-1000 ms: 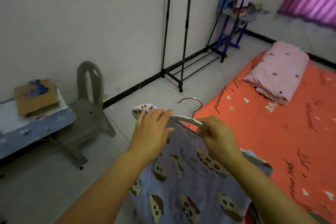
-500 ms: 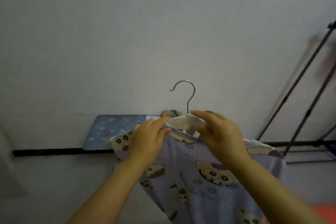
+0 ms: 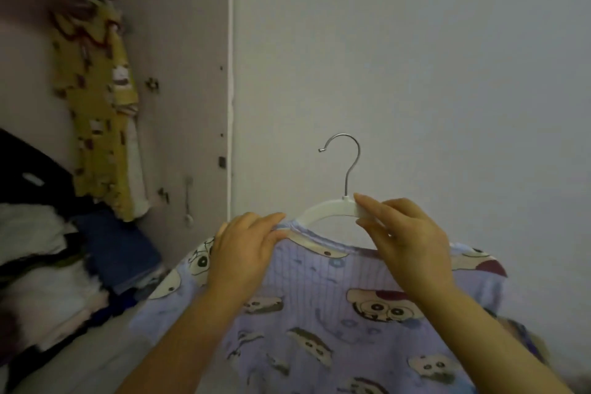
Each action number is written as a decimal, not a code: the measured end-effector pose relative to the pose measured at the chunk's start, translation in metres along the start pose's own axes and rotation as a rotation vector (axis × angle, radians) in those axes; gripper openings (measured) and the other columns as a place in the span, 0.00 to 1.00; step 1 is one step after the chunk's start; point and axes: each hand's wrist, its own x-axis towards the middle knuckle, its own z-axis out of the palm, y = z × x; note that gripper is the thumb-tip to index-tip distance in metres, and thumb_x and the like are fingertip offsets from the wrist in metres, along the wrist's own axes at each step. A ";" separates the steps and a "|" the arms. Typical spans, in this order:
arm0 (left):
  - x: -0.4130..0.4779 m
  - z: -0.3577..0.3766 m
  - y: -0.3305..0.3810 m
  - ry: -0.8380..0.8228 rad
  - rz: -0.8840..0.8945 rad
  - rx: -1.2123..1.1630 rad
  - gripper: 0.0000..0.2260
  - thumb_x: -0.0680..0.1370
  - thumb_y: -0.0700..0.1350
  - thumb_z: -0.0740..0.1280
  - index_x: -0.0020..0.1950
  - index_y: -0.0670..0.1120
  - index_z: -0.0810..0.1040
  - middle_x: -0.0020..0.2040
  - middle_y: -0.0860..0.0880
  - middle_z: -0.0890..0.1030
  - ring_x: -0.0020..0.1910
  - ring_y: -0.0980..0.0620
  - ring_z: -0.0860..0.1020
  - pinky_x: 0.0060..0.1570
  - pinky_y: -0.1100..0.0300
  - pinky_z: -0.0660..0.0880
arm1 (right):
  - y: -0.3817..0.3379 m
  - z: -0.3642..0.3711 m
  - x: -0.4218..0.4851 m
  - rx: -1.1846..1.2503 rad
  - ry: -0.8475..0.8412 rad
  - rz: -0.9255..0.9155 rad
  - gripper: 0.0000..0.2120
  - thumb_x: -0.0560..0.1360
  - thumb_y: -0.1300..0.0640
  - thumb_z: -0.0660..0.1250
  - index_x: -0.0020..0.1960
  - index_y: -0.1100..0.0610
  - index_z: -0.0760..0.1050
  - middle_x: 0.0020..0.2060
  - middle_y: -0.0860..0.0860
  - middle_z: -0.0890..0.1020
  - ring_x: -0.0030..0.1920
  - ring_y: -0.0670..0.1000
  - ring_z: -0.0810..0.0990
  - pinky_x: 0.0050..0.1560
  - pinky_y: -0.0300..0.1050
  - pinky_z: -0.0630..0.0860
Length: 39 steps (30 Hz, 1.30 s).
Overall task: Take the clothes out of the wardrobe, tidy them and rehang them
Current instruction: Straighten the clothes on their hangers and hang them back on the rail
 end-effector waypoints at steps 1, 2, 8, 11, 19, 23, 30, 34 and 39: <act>0.009 -0.005 -0.009 0.030 -0.012 0.014 0.19 0.74 0.53 0.60 0.60 0.46 0.79 0.48 0.44 0.82 0.48 0.42 0.78 0.52 0.51 0.68 | -0.002 0.018 0.011 0.048 0.007 -0.015 0.15 0.68 0.61 0.74 0.55 0.54 0.82 0.38 0.53 0.81 0.31 0.52 0.78 0.28 0.40 0.71; 0.018 -0.010 -0.016 0.057 -0.010 0.029 0.19 0.74 0.53 0.60 0.61 0.46 0.78 0.50 0.45 0.81 0.49 0.43 0.78 0.53 0.51 0.68 | -0.005 0.036 0.022 0.098 0.015 -0.026 0.16 0.68 0.61 0.75 0.54 0.54 0.82 0.38 0.53 0.81 0.31 0.52 0.78 0.28 0.40 0.72; 0.066 -0.013 -0.057 0.131 -0.009 0.191 0.20 0.78 0.50 0.63 0.70 0.51 0.68 0.57 0.48 0.78 0.54 0.47 0.75 0.54 0.57 0.66 | -0.028 0.132 0.079 0.355 -0.010 -0.137 0.14 0.69 0.57 0.71 0.54 0.54 0.82 0.37 0.51 0.80 0.32 0.50 0.79 0.30 0.37 0.71; 0.076 -0.020 -0.088 0.203 -0.071 0.237 0.18 0.79 0.43 0.63 0.69 0.51 0.70 0.54 0.46 0.80 0.52 0.46 0.77 0.50 0.57 0.66 | -0.043 0.175 0.097 0.428 -0.027 -0.210 0.15 0.68 0.57 0.69 0.54 0.55 0.82 0.36 0.52 0.80 0.30 0.50 0.78 0.27 0.37 0.71; 0.108 -0.054 -0.191 0.257 -0.182 0.339 0.18 0.77 0.39 0.66 0.66 0.52 0.73 0.48 0.47 0.80 0.46 0.46 0.78 0.45 0.50 0.74 | -0.080 0.294 0.141 0.381 -0.348 -0.373 0.26 0.72 0.57 0.71 0.68 0.47 0.71 0.44 0.50 0.80 0.36 0.50 0.78 0.28 0.41 0.73; 0.143 -0.075 -0.261 0.272 -0.169 0.386 0.18 0.75 0.39 0.68 0.64 0.51 0.76 0.46 0.47 0.81 0.43 0.45 0.78 0.42 0.49 0.75 | -0.105 0.367 0.173 0.370 -0.422 -0.398 0.26 0.80 0.49 0.56 0.74 0.39 0.50 0.58 0.46 0.73 0.49 0.47 0.75 0.41 0.39 0.73; 0.217 -0.116 -0.374 0.305 -0.187 0.437 0.18 0.77 0.40 0.66 0.65 0.52 0.75 0.49 0.47 0.81 0.47 0.47 0.78 0.44 0.55 0.72 | -0.161 0.473 0.257 0.336 -0.483 -0.436 0.25 0.80 0.46 0.53 0.73 0.36 0.46 0.59 0.43 0.72 0.51 0.44 0.74 0.40 0.36 0.69; 0.258 -0.134 -0.434 0.321 -0.169 0.459 0.17 0.76 0.39 0.66 0.64 0.51 0.76 0.49 0.47 0.80 0.48 0.47 0.77 0.44 0.58 0.70 | -0.187 0.525 0.299 0.339 -0.481 -0.446 0.25 0.80 0.47 0.53 0.74 0.37 0.47 0.61 0.44 0.72 0.54 0.46 0.75 0.46 0.39 0.72; 0.305 -0.150 -0.506 0.337 -0.191 0.487 0.17 0.75 0.39 0.68 0.63 0.49 0.77 0.48 0.44 0.81 0.48 0.44 0.76 0.45 0.54 0.73 | -0.217 0.593 0.354 0.346 -0.484 -0.520 0.26 0.81 0.48 0.52 0.74 0.37 0.44 0.61 0.46 0.72 0.53 0.47 0.75 0.47 0.40 0.74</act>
